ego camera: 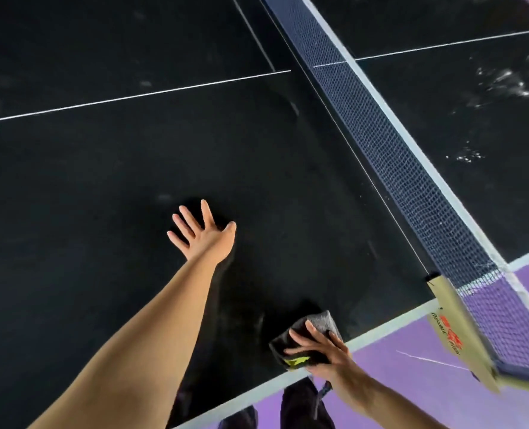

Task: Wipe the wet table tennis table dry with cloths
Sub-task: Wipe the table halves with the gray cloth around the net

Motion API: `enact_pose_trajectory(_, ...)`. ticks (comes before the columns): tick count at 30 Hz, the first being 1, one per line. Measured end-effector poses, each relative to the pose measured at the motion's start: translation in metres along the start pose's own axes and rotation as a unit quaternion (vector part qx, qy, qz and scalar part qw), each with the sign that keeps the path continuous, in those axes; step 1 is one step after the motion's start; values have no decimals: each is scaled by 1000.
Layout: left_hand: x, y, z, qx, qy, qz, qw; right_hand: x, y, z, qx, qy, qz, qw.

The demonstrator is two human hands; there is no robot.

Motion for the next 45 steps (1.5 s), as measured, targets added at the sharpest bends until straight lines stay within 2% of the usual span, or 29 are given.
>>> enact_pose_trajectory(1, 1, 3, 1, -8, -2, 28, 1000, 10, -7, -10, -19, -10, 11, 1000)
enact_pose_trajectory(3, 4, 11, -2, -9, 12, 58, 998, 23, -12, -10, -124, -45, 32, 991)
enact_pose_trajectory(5, 8, 18, -11, 26, 34, 54, 998, 34, 0, 9, -213, -52, 36, 975)
enact_pose_trajectory(9, 8, 17, -41, 86, 36, -16, 995, 26, 58, 56, -382, -18, -49, 923)
enact_pose_trajectory(13, -6, 9, -83, 123, 41, -57, 990, -22, 141, 100, -440, 13, -201, 875)
enact_pose_trajectory(16, -19, -1, -100, 95, 74, -82, 989, -74, 208, 124, -396, 28, -292, 870)
enact_pose_trajectory(21, -31, -15, -102, 50, 111, -140, 983, -171, 291, 178, -255, 87, -366, 891)
enact_pose_trajectory(23, -33, -16, -100, 50, 121, -157, 979, -214, 313, 207, -179, 121, -394, 893)
enact_pose_trajectory(26, -33, -17, -99, 43, 132, -185, 973, -299, 336, 255, -2, 178, -406, 897)
enact_pose_trajectory(28, -34, -17, -99, 28, 142, -190, 971, -365, 338, 287, 117, 186, -375, 901)
enact_pose_trajectory(31, -34, -12, -100, 22, 139, -221, 965, -454, 309, 307, 278, 142, -207, 927)
enact_pose_trajectory(33, -35, -13, -101, 15, 130, -239, 962, -490, 283, 306, 412, 165, -118, 888)
enact_pose_trajectory(35, -38, -15, -101, 13, 131, -243, 961, -510, 278, 310, 466, 184, -93, 860)
enact_pose_trajectory(40, -38, -20, -97, 7, 139, -243, 960, -519, 300, 325, 470, 183, -48, 862)
enact_pose_trajectory(42, -39, -21, -96, 9, 146, -219, 965, -514, 306, 321, 429, 174, -25, 886)
enact_pose_trajectory(45, -37, -20, -97, 15, 156, -185, 970, -500, 318, 297, 314, 118, -13, 942)
Point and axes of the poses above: each hand's wrist, its own x-axis away from the middle knuckle, its own y-axis out of the back of the hand, z = x × y, the point moved 7 cm from there along -x, towards the middle knuckle, and after that the axes turned 4 degrees about y, right-handed, at the moved point
